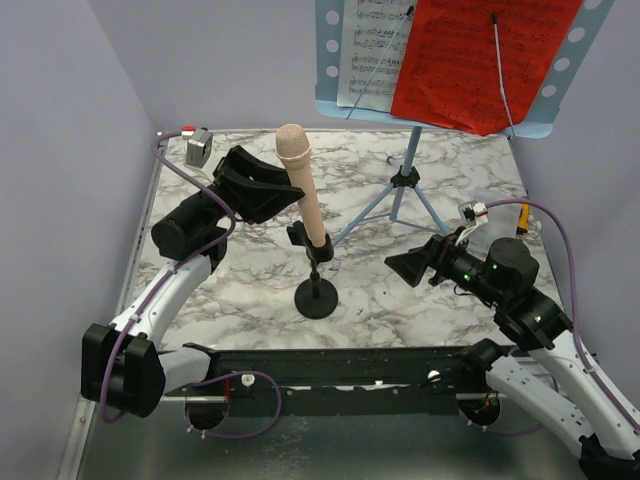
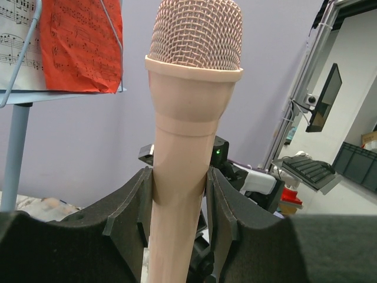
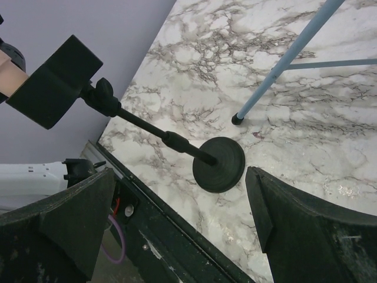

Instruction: Set up the instrument practice props

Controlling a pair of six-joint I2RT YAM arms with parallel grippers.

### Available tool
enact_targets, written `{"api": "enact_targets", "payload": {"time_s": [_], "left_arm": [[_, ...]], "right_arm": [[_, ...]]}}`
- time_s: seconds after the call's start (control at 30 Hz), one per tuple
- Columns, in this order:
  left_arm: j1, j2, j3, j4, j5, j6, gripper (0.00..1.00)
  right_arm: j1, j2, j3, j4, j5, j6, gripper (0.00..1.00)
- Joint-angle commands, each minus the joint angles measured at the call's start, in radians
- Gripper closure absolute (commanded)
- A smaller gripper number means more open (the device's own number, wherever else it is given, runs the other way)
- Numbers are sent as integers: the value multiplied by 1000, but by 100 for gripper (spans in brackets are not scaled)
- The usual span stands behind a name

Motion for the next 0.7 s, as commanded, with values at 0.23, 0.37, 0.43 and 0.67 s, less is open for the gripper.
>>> {"api": "enact_targets", "payload": {"time_s": [0.23,0.37,0.43,0.67], "left_arm": [[-26,-17,-84,126,27,10,100],[-36,-7,-97,165,47,16,100],[-39,-1,-109,178,61,18,100],[-42,5,-173,233,70,15,100]], "right_arm": [[-2,37,-19,49,-14,7,0],[-2,45,-26,80,-69,-16,0],[-2,61,-25,109,-141,-43,0],[0,173,49,181,-345,-155,0]]}}
